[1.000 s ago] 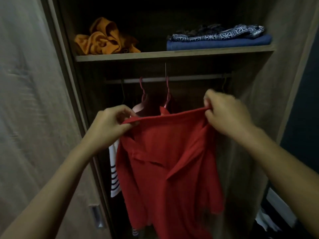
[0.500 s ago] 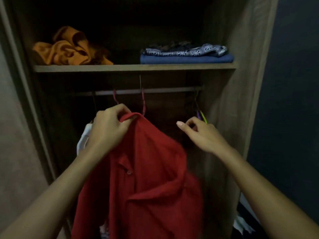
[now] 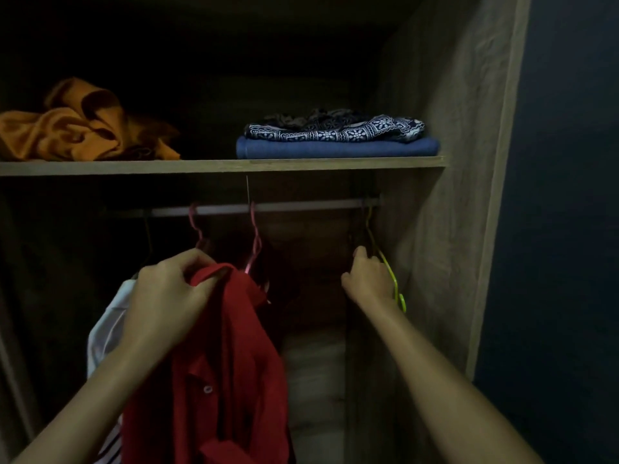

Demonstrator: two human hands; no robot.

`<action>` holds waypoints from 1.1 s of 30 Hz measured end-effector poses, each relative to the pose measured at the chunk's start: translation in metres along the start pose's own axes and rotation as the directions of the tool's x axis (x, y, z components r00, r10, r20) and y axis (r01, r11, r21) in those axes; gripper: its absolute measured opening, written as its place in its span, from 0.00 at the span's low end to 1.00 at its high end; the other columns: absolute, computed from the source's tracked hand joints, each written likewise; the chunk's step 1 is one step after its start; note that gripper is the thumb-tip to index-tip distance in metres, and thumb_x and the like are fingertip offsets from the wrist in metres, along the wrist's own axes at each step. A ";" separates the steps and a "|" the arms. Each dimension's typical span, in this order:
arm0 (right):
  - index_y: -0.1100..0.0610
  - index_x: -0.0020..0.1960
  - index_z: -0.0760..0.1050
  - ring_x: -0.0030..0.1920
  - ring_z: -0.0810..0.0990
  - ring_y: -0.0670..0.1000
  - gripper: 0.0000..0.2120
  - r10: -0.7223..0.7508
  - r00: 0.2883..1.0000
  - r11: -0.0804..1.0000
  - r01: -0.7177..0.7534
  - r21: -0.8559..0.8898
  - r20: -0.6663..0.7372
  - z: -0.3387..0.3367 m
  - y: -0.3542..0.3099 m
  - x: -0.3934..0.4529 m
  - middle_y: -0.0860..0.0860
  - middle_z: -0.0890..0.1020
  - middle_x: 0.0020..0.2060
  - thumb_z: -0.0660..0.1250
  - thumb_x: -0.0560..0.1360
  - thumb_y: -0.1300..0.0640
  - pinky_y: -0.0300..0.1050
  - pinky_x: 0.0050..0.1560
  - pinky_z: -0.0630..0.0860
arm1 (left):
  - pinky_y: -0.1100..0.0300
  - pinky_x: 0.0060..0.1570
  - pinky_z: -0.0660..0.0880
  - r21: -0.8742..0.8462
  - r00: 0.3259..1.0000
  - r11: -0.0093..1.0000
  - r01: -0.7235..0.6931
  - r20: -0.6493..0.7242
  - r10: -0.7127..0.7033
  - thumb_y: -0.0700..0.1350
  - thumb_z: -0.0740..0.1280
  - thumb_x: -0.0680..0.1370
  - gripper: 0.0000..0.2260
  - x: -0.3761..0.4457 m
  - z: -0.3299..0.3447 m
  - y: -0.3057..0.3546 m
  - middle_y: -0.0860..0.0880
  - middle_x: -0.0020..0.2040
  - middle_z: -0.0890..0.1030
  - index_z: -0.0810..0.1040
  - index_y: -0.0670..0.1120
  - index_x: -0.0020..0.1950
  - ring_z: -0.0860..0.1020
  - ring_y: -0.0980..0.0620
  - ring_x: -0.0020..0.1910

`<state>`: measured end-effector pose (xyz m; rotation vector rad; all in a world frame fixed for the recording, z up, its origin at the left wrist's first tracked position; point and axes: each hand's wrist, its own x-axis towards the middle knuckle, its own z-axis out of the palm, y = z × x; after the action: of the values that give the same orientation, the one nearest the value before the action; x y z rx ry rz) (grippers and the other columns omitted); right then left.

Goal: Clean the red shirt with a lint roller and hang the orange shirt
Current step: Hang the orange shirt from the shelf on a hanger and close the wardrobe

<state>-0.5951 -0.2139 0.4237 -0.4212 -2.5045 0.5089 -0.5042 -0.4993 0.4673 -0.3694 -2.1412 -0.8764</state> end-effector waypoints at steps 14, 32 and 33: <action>0.61 0.63 0.77 0.56 0.80 0.62 0.16 0.210 0.975 0.653 -0.191 0.733 0.067 0.051 -0.011 0.102 0.62 0.81 0.58 0.63 0.76 0.62 0.50 0.55 0.76 | 0.76 0.35 0.68 0.013 0.999 1.000 0.026 -0.028 -0.026 0.42 0.73 0.71 0.04 -0.009 0.002 -0.004 0.56 0.32 0.81 0.82 0.51 0.41 0.77 0.70 0.40; 0.52 0.37 0.74 0.20 0.73 0.43 0.09 -0.161 0.983 0.619 0.028 0.785 0.091 -0.011 -0.053 -0.022 0.47 0.75 0.19 0.72 0.72 0.52 0.37 0.26 0.67 | 0.57 0.34 0.75 0.041 0.997 0.997 0.071 -0.037 -0.069 0.49 0.73 0.71 0.02 -0.024 -0.019 -0.003 0.54 0.33 0.82 0.82 0.52 0.41 0.79 0.59 0.33; 0.53 0.41 0.72 0.18 0.72 0.44 0.08 -0.161 0.979 0.600 0.000 0.800 0.121 -0.011 -0.055 -0.025 0.48 0.75 0.20 0.71 0.72 0.54 0.38 0.25 0.66 | 0.60 0.33 0.74 0.038 0.997 0.997 0.069 -0.035 -0.068 0.49 0.73 0.71 0.02 -0.025 -0.021 -0.003 0.54 0.33 0.81 0.82 0.52 0.40 0.79 0.59 0.33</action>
<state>-0.5789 -0.2696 0.4450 0.1128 -2.1272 1.6018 -0.4774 -0.5159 0.4563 -0.2613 -2.1474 -0.8719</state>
